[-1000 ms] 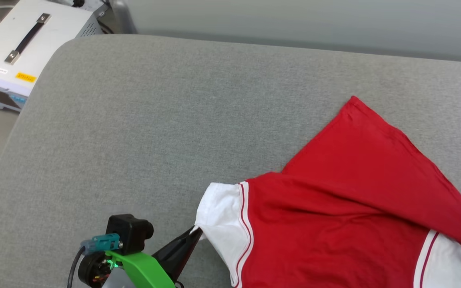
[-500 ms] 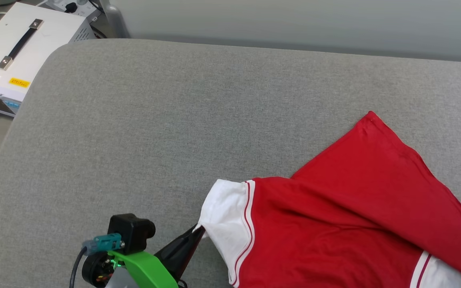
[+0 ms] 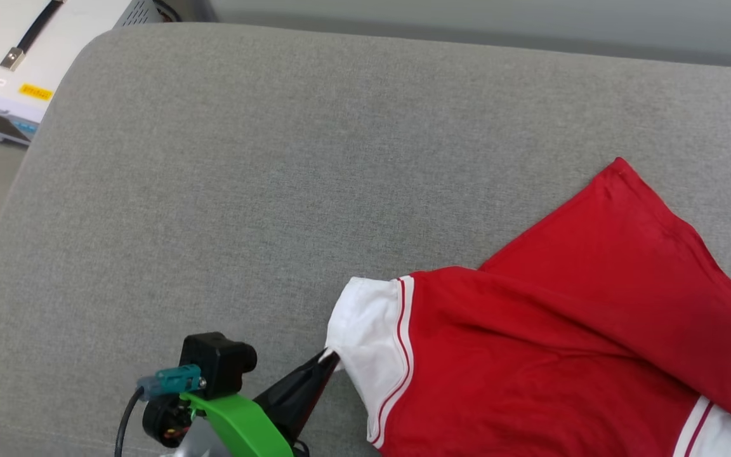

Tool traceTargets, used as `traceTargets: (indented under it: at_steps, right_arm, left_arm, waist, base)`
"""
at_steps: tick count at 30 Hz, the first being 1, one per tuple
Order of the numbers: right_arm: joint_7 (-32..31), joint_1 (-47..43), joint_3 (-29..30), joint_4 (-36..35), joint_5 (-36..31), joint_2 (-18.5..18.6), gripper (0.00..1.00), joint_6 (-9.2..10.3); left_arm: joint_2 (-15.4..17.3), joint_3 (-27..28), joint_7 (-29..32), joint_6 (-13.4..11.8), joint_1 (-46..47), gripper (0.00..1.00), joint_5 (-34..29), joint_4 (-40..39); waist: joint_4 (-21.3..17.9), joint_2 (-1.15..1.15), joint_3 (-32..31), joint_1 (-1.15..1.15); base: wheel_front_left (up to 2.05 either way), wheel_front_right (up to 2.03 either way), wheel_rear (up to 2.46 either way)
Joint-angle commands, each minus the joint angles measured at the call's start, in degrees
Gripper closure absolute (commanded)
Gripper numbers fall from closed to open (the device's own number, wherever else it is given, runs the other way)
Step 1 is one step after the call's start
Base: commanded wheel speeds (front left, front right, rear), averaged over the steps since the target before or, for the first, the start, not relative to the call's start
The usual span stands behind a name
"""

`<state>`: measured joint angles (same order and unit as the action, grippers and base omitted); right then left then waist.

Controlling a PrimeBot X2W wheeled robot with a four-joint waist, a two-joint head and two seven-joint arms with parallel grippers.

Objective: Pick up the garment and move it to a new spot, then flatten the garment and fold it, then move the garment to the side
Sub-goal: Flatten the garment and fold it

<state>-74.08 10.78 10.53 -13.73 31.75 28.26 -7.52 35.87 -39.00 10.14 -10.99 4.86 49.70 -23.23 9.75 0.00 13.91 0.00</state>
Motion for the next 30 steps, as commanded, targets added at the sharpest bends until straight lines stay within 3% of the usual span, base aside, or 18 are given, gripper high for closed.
traceTargets:
  at_steps: [1,5,15,30]
  right_arm:
    - [-1.0,2.8,-0.8,-0.7,0.3,0.3,0.0,0.03]
    - [-3.5,9.7,-3.0,0.2,-1.3,0.7,0.0,0.03]
    - [-5.8,21.9,-6.3,11.5,-6.1,3.3,0.0,0.03]
    - [-5.1,21.0,-10.7,18.4,-6.5,7.8,0.0,0.03]
  left_arm:
    - [-1.0,-0.2,0.0,0.7,1.1,1.0,0.6,-0.6]
    - [-1.7,-0.8,0.2,1.5,2.7,1.0,0.2,-1.3]
    - [-5.2,-2.2,-0.7,3.7,5.3,1.0,0.6,-1.5]
    - [-7.4,-3.4,-1.8,5.1,6.8,1.0,0.2,1.0]
  waist:
    - [2.3,0.0,2.6,0.0]
    - [4.8,0.0,5.8,0.0]
    - [11.6,0.0,12.8,0.0]
    - [15.6,0.0,15.0,0.0]
  base:
    - [0.0,0.0,0.0]
    - [0.0,0.0,0.0]
    - [0.0,0.0,0.0]
    - [0.0,0.0,0.0]
